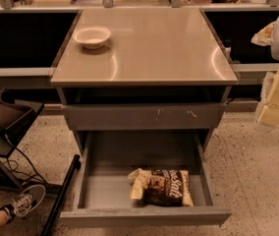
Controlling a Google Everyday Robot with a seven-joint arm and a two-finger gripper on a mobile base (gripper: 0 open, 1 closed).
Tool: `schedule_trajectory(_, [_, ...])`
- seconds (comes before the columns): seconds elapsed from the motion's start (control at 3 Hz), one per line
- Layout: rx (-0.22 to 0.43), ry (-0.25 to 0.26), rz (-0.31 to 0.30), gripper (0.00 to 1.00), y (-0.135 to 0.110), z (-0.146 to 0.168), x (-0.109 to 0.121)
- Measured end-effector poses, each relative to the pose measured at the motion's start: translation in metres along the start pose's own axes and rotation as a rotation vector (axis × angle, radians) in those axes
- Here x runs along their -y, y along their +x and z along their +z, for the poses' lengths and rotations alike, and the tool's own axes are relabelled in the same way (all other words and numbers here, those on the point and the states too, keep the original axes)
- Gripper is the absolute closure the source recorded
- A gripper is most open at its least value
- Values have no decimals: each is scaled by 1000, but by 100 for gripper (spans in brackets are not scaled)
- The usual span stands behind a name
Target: Pick brown chip bag from middle drawer and place on counter
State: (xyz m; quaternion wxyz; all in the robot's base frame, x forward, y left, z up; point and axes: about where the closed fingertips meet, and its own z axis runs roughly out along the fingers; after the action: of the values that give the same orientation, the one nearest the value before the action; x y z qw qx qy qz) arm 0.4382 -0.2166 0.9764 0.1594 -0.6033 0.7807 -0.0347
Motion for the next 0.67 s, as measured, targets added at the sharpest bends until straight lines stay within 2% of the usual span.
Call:
schedule_trajectory(0.33, [0, 0, 0, 0, 0, 0, 0])
schedule_trajectory(0.67, [41, -20, 11, 0, 4, 23, 7])
